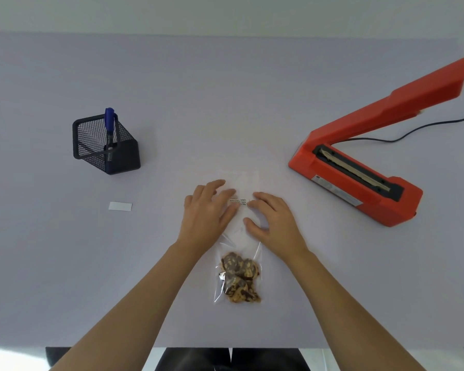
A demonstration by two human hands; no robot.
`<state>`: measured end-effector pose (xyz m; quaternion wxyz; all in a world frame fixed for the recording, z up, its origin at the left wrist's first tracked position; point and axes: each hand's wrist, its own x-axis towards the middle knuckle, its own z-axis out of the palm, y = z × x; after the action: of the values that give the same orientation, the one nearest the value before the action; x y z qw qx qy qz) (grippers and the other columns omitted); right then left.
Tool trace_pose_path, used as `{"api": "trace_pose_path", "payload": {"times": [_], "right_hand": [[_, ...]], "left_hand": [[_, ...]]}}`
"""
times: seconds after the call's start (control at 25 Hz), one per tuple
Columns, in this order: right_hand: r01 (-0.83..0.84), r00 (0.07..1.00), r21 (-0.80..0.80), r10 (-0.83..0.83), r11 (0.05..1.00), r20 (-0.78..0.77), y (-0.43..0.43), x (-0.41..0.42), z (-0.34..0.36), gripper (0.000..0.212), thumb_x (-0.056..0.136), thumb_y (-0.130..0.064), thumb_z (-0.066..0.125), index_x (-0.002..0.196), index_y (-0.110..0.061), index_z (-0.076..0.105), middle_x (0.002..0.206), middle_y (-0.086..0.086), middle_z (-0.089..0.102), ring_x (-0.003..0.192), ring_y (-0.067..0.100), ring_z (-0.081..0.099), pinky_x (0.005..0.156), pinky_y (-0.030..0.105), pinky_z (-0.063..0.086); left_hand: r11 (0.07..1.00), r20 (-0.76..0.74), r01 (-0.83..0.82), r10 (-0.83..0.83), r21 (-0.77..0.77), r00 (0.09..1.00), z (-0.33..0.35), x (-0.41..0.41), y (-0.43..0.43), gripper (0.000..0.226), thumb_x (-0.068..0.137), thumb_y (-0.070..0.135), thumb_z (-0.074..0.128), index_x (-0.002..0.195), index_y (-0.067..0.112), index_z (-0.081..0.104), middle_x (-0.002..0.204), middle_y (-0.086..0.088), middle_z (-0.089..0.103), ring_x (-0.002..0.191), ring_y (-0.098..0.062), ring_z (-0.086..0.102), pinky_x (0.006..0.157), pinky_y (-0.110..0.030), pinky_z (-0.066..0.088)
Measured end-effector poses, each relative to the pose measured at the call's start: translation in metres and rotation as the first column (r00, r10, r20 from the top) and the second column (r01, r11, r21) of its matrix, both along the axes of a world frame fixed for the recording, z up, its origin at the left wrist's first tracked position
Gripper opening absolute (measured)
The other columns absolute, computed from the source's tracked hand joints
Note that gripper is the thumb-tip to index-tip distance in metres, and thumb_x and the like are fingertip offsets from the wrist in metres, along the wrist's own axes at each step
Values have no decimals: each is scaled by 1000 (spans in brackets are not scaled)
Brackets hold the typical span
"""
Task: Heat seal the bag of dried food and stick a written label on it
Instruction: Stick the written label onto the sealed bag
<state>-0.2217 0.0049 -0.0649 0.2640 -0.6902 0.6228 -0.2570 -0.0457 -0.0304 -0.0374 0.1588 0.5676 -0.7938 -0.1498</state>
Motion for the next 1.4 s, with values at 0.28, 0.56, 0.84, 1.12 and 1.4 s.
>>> {"api": "trace_pose_path", "payload": {"times": [0.28, 0.56, 0.84, 1.12, 1.4], "right_hand": [[0, 1000, 2, 0, 1000, -29, -1, 0, -1, 40, 79, -40, 56, 109, -14, 63, 125, 5, 58, 115, 18, 48, 102, 33, 38], [-49, 997, 5, 49, 999, -65, 1, 0, 2, 45, 85, -40, 50, 127, -24, 54, 128, 7, 53, 118, 20, 43, 102, 34, 34], [-65, 989, -8, 64, 998, -130, 2, 0, 3, 50, 87, -40, 47, 134, -23, 46, 129, 9, 52, 118, 23, 44, 102, 37, 35], [-74, 976, -16, 69, 997, -205, 5, 2, 2, 47, 88, -39, 44, 132, -23, 49, 130, 11, 52, 119, 26, 46, 99, 42, 38], [-62, 971, -24, 54, 998, -235, 5, 2, -1, 48, 89, -40, 43, 133, -22, 47, 131, 9, 52, 119, 20, 41, 98, 40, 37]], "left_hand": [[993, 285, 69, -95, 101, 954, -8, 11, 14, 60, 92, 63, 6, 126, 44, 51, 152, -1, 31, 121, -23, 37, 77, -44, 35], [990, 227, 11, -43, 141, 973, -14, 17, 16, 63, 87, 67, 5, 136, 45, 39, 156, 2, 21, 123, -25, 34, 78, -37, 24], [998, 273, 21, -39, 67, 961, -15, 17, 19, 53, 91, 62, 11, 134, 48, 39, 153, 0, 30, 117, -26, 37, 78, -41, 33], [988, 308, 129, -98, -83, 946, -16, 13, 17, 43, 90, 51, 35, 124, 36, 57, 138, 0, 51, 107, -24, 42, 69, -38, 35], [992, 286, 116, -95, -57, 954, -24, 13, 18, 49, 88, 50, 38, 126, 25, 56, 130, 2, 56, 106, -20, 40, 70, -36, 36]]}}
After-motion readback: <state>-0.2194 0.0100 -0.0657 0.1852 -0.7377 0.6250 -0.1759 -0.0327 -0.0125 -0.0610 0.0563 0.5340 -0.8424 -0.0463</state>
